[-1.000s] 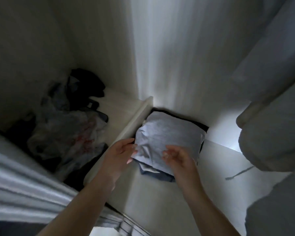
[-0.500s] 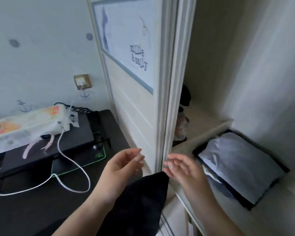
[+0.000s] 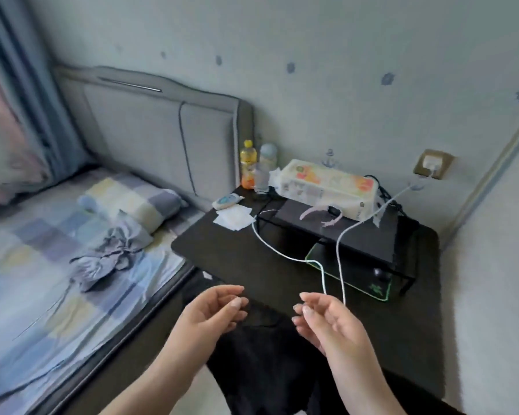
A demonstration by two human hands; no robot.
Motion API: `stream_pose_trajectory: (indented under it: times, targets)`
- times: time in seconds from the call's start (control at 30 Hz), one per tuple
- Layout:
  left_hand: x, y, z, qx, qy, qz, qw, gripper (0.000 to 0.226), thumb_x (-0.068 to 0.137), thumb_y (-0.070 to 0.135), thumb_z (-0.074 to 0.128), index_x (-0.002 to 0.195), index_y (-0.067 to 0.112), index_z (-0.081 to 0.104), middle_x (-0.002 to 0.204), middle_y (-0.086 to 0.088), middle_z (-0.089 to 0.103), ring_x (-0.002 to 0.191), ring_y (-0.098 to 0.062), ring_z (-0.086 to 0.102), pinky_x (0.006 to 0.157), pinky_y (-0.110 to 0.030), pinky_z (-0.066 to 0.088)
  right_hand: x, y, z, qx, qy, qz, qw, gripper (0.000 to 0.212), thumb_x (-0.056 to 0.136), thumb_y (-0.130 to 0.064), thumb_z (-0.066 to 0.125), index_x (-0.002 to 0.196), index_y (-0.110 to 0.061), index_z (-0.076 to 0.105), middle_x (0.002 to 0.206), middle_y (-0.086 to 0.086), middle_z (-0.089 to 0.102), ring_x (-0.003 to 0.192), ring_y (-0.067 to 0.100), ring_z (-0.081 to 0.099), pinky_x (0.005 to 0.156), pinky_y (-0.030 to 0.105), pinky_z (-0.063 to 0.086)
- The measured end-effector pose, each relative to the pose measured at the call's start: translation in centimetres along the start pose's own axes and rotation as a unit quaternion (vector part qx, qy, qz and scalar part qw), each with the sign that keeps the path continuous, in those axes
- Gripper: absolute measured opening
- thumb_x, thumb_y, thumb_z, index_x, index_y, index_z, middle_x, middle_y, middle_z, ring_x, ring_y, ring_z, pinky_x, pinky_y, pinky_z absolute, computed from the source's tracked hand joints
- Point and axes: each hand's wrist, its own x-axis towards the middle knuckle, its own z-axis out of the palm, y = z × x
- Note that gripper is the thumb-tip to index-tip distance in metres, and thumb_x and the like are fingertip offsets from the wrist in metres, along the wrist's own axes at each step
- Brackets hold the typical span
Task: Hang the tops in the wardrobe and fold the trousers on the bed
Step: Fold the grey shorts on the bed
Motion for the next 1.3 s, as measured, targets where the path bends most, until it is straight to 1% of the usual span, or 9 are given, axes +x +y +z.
stream_pose_trajectory:
  times: [0.13,0.23,0.37,0.57,0.83,0.93,1.1,1.2,1.3]
  targets:
    - [-2.6,-1.9,-5.4,-0.038,0.140,-0.007,0.989,0.016,0.093,0.011,0.058,0.101,0.017,0.069,0.096,-0.005,0.074,0.079,-0.013,0.068,0.071,-0.025,0.053,2.9,2.0,4.3,-0.008,-0.109,0.037,0.993,0.019,0.091,-0.001,0.055,0.096,-0.012,0.069,0.087,0.003,0.073,0.077,0.012,0.070,0.069,0.020,0.056]
    - [-5.0,-2.8,-8.3,-0.063,0.211,-0.009,0.975,0.015,0.092,0.011,0.058,0.102,0.016,0.068,0.095,-0.006,0.074,0.078,-0.011,0.069,0.068,-0.021,0.053,3.3,3.2,8.1,-0.006,-0.173,0.067,0.983,0.017,0.091,-0.002,0.055,0.097,-0.011,0.068,0.084,0.003,0.073,0.075,0.011,0.069,0.069,0.020,0.057]
    - [-6.8,-2.9,-11.7,-0.080,0.280,-0.005,0.957,0.015,0.090,0.016,0.061,0.101,0.020,0.070,0.098,-0.003,0.074,0.086,-0.012,0.069,0.082,-0.031,0.050,3.8,4.1,13.7,-0.008,-0.243,0.091,0.966,0.015,0.091,-0.002,0.055,0.097,-0.009,0.066,0.080,0.003,0.072,0.073,0.010,0.067,0.071,0.025,0.055]
    - [-6.6,-3.2,-18.5,-0.108,0.346,-0.004,0.932,0.015,0.090,0.018,0.062,0.103,0.020,0.070,0.098,0.000,0.074,0.084,-0.010,0.070,0.080,-0.028,0.051,5.2,6.0,22.7,-0.010,-0.316,0.113,0.942,0.014,0.090,-0.005,0.056,0.098,-0.010,0.066,0.079,0.001,0.073,0.072,0.008,0.067,0.066,0.020,0.055]
    - [0.6,-4.2,-32.5,-0.130,0.345,-0.039,0.929,0.014,0.090,0.018,0.062,0.102,0.020,0.070,0.096,0.001,0.075,0.085,-0.013,0.071,0.078,-0.027,0.053,11.2,10.2,36.3,-0.026,-0.289,0.140,0.947,0.013,0.091,-0.002,0.054,0.097,-0.008,0.064,0.075,0.000,0.072,0.071,0.009,0.067,0.069,0.023,0.054]
    - [3.5,-4.0,-37.7,-0.137,0.339,-0.061,0.929,0.011,0.090,0.013,0.062,0.097,0.018,0.070,0.091,-0.002,0.075,0.075,-0.010,0.070,0.065,-0.020,0.053,13.8,11.2,40.7,-0.020,-0.258,0.154,0.954,0.013,0.091,0.000,0.053,0.095,-0.006,0.063,0.071,-0.001,0.071,0.069,0.009,0.065,0.065,0.019,0.054]
    - [8.2,-4.0,-45.3,-0.111,0.331,-0.089,0.933,0.013,0.092,0.016,0.060,0.103,0.017,0.067,0.092,0.002,0.075,0.081,-0.012,0.069,0.074,-0.025,0.050,18.6,13.5,47.0,-0.029,-0.219,0.175,0.960,0.016,0.091,0.004,0.051,0.090,-0.007,0.063,0.070,0.002,0.068,0.066,0.011,0.063,0.057,0.015,0.053]
    - [11.4,-4.2,-48.2,-0.118,0.336,-0.105,0.928,0.013,0.092,0.013,0.059,0.102,0.015,0.067,0.090,0.000,0.075,0.081,-0.015,0.068,0.073,-0.026,0.051,21.9,15.2,49.8,-0.038,-0.205,0.183,0.961,0.016,0.091,0.004,0.053,0.090,-0.007,0.064,0.071,0.002,0.068,0.062,0.006,0.064,0.056,0.014,0.053]
    - [15.5,-4.9,-51.1,-0.124,0.347,-0.123,0.922,0.013,0.093,0.012,0.058,0.103,0.014,0.067,0.092,-0.001,0.074,0.080,-0.014,0.068,0.071,-0.024,0.050,26.9,17.6,52.8,-0.061,-0.184,0.179,0.965,0.015,0.091,0.001,0.055,0.091,-0.009,0.066,0.073,0.001,0.070,0.068,0.007,0.066,0.058,0.013,0.052]
